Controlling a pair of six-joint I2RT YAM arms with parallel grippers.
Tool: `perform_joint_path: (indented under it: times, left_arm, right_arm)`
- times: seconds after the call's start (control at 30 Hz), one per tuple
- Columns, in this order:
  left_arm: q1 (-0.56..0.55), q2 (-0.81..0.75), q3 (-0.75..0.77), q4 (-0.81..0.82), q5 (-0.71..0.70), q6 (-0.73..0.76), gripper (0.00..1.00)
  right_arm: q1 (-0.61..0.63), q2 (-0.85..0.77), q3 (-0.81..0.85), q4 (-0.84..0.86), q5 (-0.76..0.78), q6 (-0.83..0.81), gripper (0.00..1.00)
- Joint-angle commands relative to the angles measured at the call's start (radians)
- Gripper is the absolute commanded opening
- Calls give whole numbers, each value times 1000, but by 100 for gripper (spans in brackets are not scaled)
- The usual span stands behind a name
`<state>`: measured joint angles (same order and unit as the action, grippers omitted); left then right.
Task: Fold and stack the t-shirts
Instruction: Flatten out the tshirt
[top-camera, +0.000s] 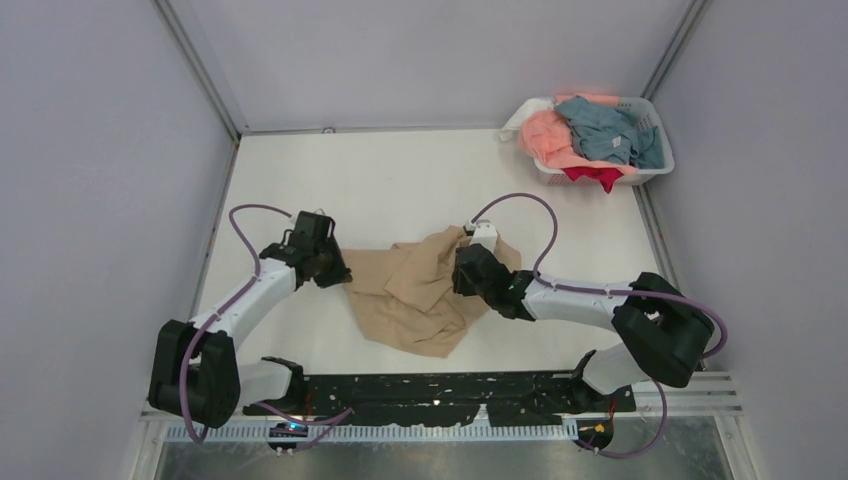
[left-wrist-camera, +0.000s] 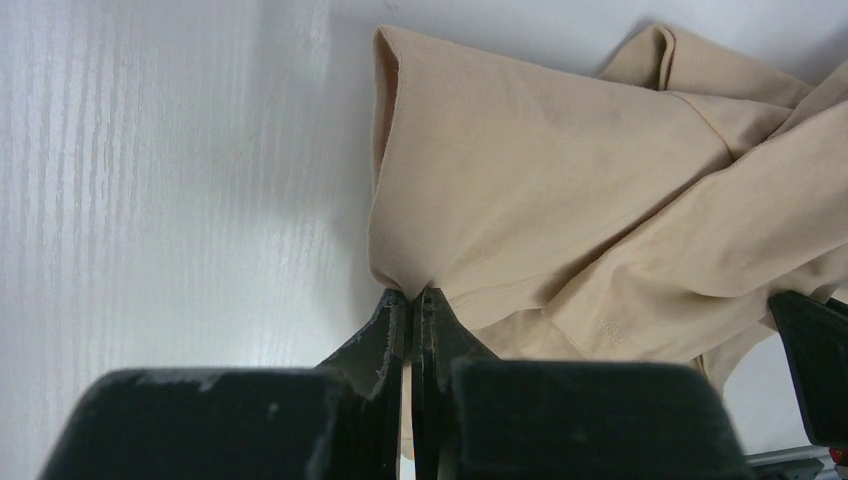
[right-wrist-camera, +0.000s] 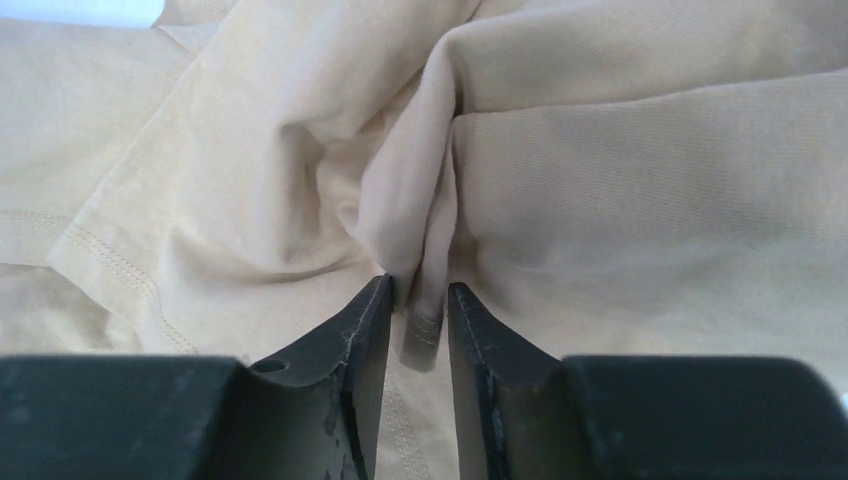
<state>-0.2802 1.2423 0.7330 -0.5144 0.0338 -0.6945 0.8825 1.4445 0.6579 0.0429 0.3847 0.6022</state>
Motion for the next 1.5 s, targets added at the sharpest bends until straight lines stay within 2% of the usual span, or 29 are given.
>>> perform_joint_path:
  times: [0.0,0.1,0.33,0.47,0.6,0.73,0.87,1.07,1.2,1.3,1.47]
  left_arm:
    - [-1,7,34,17,-25,24,0]
    - [-1,11,38,15,-25,25,0]
    - [0,5,47,-2,-111,35,0]
    - [4,9,71,-21,-179,62,0]
    - [27,17,95,-32,-250,75,0]
    - [60,22,118,-20,-259,94,0]
    - [73,27,170,-24,-260,118,0]
    - [100,-11,251,-50,-280,147,0]
    - [106,-37,330,-18,-182,169,0]
    - [107,-49,453,19,-98,196,0]
    - [106,-30,726,42,-82,292,0]
  right_arm:
    - [-15,-25,-21,107,-59,29,28]
    - [-18,-34,-34,135,-91,26,18]
    - [-42,-143,-65,49,-86,4,6]
    - [-115,-244,-106,-55,-133,-53,6]
    - [-192,-323,-126,-227,-166,-114,6]
    - [-266,-422,-147,-346,-42,-113,6]
    - [-351,-511,-132,-358,-12,-128,6]
    - [-439,-593,-44,-440,97,-156,6]
    - [-474,-594,62,-448,127,-220,6]
    - [-477,-558,175,-389,112,-305,6]
    - [-499,-467,464,-287,148,-468,6]
